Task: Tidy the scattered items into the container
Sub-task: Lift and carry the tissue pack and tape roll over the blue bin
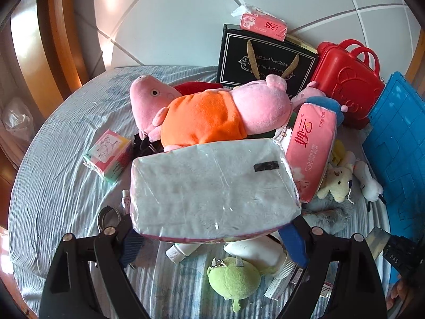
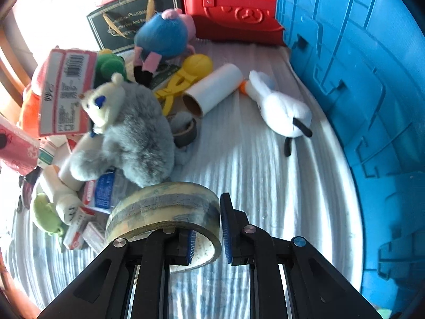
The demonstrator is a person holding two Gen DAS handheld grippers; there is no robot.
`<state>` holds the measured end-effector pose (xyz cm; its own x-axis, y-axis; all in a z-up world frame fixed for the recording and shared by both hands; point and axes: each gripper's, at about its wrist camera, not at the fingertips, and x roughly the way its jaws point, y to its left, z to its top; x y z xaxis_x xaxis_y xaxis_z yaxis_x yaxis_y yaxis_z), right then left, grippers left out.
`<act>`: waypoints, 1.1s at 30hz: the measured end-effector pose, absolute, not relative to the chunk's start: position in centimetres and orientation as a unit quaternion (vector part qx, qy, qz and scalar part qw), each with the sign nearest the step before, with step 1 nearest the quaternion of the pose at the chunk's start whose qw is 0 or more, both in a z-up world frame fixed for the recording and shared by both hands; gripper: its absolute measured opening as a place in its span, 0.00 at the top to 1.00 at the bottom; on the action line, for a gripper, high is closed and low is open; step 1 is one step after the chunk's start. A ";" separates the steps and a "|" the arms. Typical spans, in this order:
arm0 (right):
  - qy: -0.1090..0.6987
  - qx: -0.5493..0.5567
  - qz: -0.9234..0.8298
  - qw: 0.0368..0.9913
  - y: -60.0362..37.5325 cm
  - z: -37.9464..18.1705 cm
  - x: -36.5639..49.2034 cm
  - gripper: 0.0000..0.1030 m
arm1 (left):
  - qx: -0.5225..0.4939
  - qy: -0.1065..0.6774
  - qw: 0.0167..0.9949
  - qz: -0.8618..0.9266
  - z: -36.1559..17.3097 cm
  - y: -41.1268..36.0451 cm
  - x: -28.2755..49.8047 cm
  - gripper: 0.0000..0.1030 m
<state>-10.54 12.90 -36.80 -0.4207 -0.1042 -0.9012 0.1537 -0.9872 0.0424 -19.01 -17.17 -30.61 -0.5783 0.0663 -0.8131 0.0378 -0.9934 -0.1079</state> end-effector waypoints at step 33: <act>-0.011 0.430 -0.889 0.156 13.0 -19.8 -5.5 0.84 | -0.402 -0.049 0.015 0.914 -19.1 -16.5 -12.1 0.15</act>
